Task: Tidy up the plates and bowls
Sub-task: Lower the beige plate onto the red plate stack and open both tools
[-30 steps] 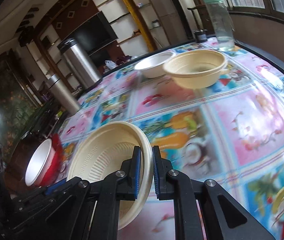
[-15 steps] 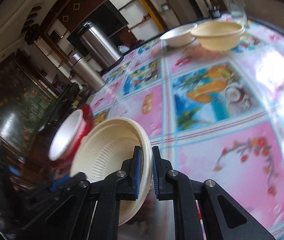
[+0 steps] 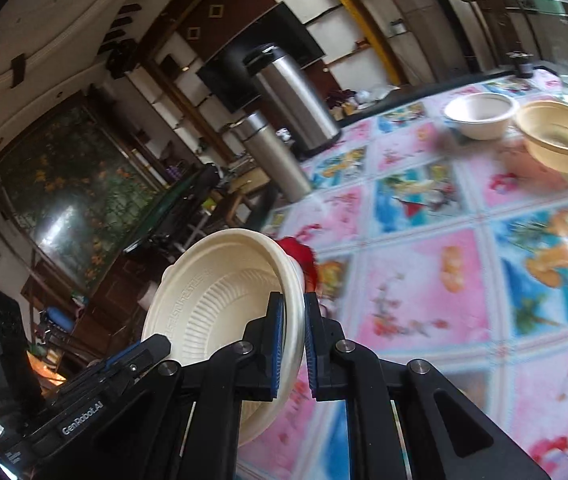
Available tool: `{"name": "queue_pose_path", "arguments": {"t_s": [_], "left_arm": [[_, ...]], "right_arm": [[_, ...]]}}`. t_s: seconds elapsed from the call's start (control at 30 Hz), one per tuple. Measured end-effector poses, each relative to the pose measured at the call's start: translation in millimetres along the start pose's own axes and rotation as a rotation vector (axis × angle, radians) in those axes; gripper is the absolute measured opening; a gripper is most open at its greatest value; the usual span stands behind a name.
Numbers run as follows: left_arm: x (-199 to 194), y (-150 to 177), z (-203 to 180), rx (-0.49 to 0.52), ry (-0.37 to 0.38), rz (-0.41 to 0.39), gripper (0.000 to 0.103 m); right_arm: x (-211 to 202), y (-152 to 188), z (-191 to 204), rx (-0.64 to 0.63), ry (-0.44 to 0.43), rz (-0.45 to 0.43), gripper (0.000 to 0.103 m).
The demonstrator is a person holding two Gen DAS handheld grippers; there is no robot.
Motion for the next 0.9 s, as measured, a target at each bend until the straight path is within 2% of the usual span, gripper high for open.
{"name": "queue_pose_path", "arguments": {"t_s": [0.23, 0.33, 0.6, 0.9], "left_arm": [[17.3, -6.8, 33.2, -0.085, -0.086, -0.030, 0.017], [35.2, -6.1, 41.3, -0.098, -0.140, -0.007, 0.017], [55.7, -2.2, 42.8, -0.093, -0.169, 0.029, 0.017], [60.8, 0.2, 41.2, -0.076, -0.209, 0.044, 0.017]], "right_arm": [[44.3, -10.0, 28.7, -0.098, -0.023, -0.033, 0.010], [67.0, -11.1, 27.3, -0.103, -0.017, -0.027, 0.012], [96.2, -4.3, 6.8, -0.104, 0.010, 0.024, 0.012], [102.3, 0.0, 2.1, -0.108, 0.000, 0.034, 0.013]]}}
Point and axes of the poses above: each gripper's, at about its wrist camera, not at the fingertips, and x roughly the way its jaws point, z to its left, y to its underside, the point moved 5 cm from there along x, roughly the way its jaws point, and after that the axes turned 9 degrees about x, right-handed, at the moved point
